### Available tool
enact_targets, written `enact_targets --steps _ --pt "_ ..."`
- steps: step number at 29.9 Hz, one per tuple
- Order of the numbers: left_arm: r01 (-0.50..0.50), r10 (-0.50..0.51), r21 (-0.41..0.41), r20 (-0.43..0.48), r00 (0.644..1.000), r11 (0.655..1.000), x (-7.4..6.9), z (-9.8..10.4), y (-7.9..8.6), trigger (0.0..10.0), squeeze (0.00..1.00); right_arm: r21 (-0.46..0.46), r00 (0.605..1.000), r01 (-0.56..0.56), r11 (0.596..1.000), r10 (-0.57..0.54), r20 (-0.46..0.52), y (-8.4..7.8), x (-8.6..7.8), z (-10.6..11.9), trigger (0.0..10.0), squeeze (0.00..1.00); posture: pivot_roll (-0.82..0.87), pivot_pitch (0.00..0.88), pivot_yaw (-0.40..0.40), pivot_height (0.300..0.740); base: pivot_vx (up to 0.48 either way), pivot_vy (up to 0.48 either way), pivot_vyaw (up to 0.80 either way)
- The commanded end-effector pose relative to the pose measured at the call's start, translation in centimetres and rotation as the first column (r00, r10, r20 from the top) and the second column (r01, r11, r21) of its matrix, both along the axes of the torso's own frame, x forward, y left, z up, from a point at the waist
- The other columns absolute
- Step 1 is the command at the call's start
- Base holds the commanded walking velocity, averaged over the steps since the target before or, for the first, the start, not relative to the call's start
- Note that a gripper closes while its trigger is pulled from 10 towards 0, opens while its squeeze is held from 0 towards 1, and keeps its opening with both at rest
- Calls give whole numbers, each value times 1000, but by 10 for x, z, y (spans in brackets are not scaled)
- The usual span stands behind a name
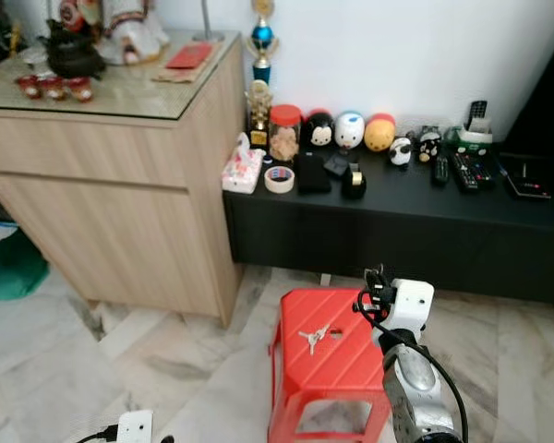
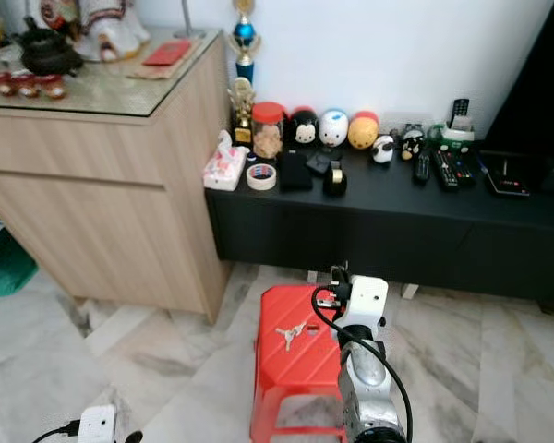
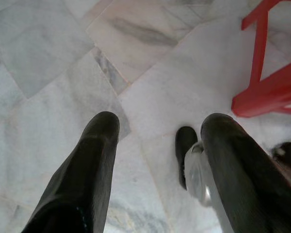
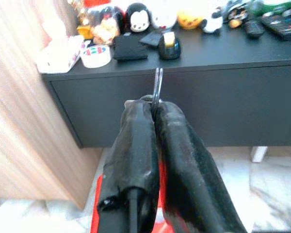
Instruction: Hang keys on a hook
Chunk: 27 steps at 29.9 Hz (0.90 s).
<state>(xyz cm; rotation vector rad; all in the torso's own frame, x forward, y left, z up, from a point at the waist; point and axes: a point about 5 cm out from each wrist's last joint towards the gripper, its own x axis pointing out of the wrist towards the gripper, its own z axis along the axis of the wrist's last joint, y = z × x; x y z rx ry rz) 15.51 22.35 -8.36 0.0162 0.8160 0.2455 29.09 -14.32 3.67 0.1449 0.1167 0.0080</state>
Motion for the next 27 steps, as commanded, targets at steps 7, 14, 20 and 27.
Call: enact_targets --steps 7,14,20,27 --pt "-1 1 3 -9 1000 1000 -1 -1 1 10000 0 2 1000 -18 1000 18 0 4 2 2 10000 0 36 0 -20 740 -316 0 0" --pt "-5 5 3 -9 1000 1000 -1 0 2 10000 0 5 1000 -12 1000 12 5 4 4 4 10000 0 35 5 -18 740 -316 0 0" --pt "-7 7 0 -9 1000 1000 -1 -1 1 10000 0 7 1000 -7 1000 7 6 3 4 4 10000 0 36 12 -18 740 -315 0 0" --pt "-8 8 -4 -9 1000 1000 -1 -1 0 10000 0 12 1000 -6 1000 6 9 3 5 5 10000 0 38 26 -20 740 -306 0 0"
